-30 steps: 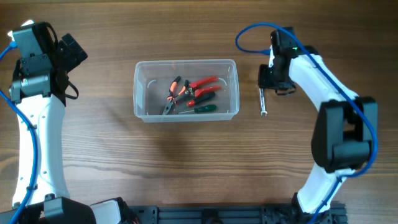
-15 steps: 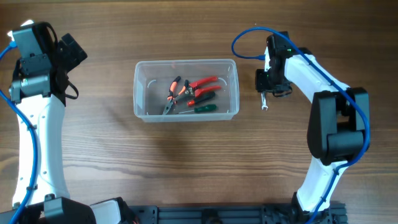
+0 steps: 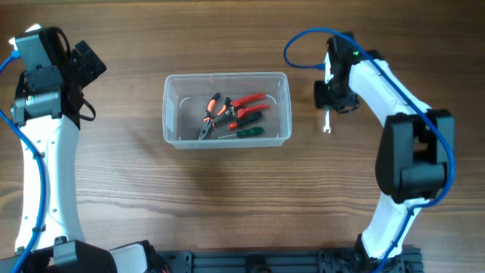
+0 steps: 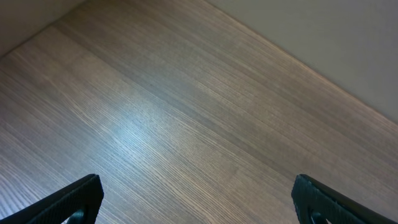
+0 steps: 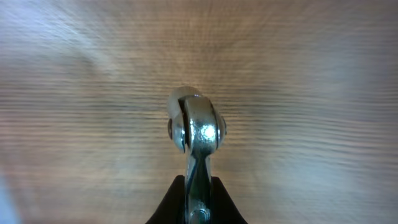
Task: Pack container
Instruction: 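Place the silver wrench into the container and release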
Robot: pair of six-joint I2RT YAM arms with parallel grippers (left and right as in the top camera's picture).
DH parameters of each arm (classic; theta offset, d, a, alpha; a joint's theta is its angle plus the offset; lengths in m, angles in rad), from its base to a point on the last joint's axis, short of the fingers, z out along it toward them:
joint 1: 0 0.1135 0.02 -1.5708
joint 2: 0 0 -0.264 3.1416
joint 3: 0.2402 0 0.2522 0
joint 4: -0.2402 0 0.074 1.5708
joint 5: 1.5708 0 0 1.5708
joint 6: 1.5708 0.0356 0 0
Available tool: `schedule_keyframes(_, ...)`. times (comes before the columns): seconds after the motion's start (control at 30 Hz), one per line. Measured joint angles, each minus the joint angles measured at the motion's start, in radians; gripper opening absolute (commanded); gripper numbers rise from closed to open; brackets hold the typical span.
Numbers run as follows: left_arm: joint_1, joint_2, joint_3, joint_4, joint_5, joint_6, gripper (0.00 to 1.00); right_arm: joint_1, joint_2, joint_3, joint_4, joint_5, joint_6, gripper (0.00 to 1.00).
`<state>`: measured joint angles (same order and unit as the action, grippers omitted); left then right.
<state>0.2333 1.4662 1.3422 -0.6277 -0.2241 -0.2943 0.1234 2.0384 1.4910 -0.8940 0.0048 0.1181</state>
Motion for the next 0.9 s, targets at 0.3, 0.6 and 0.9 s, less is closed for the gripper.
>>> schedule_keyframes(0.3,0.000,0.000,0.000,0.000,0.000,0.000,1.00,0.148,-0.364,0.308,-0.076,-0.106,-0.161,0.04)
schedule_keyframes(0.6,0.000,0.000,0.000,0.000,0.000,0.000,1.00,0.503,-0.263,0.289,-0.082,-0.246,-0.663,0.04)
schedule_keyframes(0.9,0.000,0.000,0.000,0.000,0.000,0.000,1.00,0.557,0.014,0.277,-0.125,-0.259,-1.036,0.05)
